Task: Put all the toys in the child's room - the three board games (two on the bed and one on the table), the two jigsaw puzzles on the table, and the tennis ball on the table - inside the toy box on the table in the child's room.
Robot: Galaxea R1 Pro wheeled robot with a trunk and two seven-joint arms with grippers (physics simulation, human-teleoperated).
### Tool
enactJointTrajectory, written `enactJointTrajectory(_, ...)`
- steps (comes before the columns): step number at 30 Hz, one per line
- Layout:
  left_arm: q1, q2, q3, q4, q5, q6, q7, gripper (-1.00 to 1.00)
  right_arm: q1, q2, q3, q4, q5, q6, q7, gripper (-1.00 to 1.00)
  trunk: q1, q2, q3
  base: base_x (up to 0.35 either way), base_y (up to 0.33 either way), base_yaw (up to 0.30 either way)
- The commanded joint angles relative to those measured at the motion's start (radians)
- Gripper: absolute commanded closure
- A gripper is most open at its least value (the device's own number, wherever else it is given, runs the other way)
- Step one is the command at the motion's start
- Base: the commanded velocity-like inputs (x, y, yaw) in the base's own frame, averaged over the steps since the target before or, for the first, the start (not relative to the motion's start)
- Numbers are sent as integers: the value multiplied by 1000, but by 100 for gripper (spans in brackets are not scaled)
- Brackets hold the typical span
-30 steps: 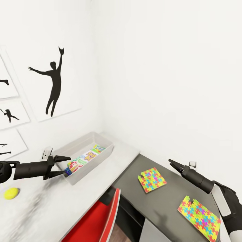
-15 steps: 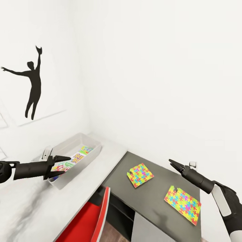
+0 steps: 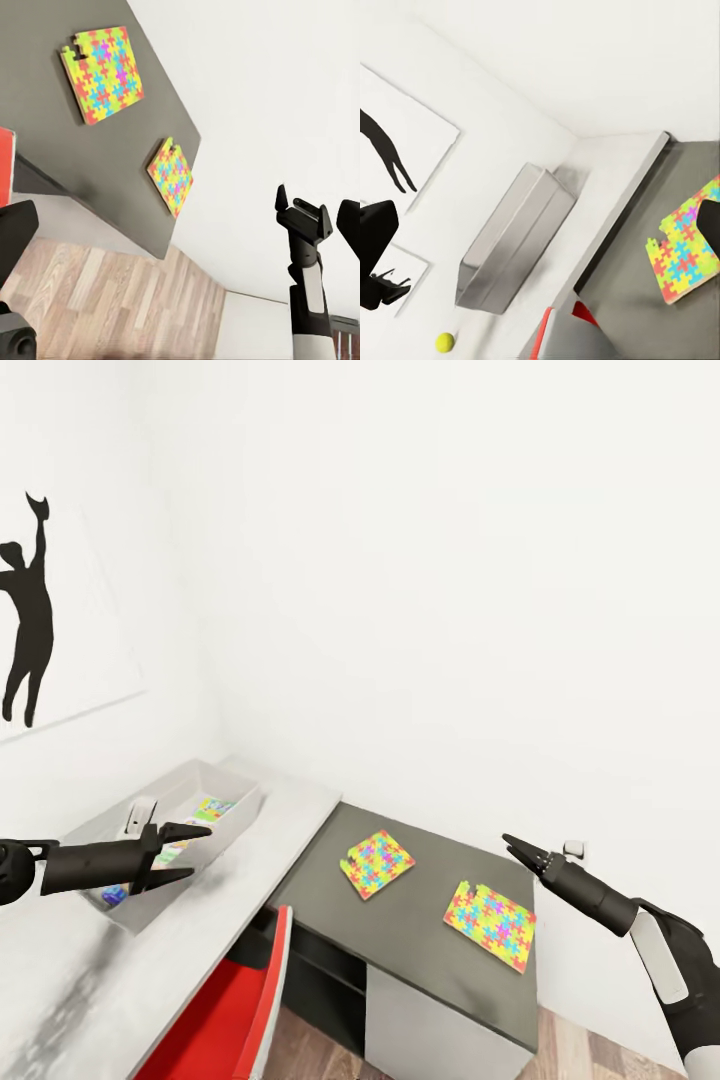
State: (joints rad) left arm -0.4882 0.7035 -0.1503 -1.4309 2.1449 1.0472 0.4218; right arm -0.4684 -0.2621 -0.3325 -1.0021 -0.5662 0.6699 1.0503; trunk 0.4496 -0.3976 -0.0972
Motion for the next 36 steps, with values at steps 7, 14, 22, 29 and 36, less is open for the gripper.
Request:
enactJointTrajectory(7,-1,1,-2,0,10,0,9,-100,-1,0,0,1,-4,7,-1,-100,0,-2,-2,-45,0,-280)
enactJointTrajectory(14,-1,1,-2,0,10,0,9,-100,-1,1,0,2,-3,7,-4,-100,0,-2,-2,-6,0,-280)
enactJointTrajectory(22,-1,1,-2,-2,10,0,9,-100,-1,0,0,3,-4,6,-6,-100,0,-2,-2,-1,0,-264)
enactJointTrajectory(29,-1,1,-2,-2,10,0,9,-100,-1,0,0,3,-4,6,-6,-100,0,-2,-2,0,0,-247)
enactJointTrajectory(36,-1,0,-2,-2,10,0,9,-100,-1,-1,0,3,-4,7,-6,-100,0,-2,-2,0,0,-246)
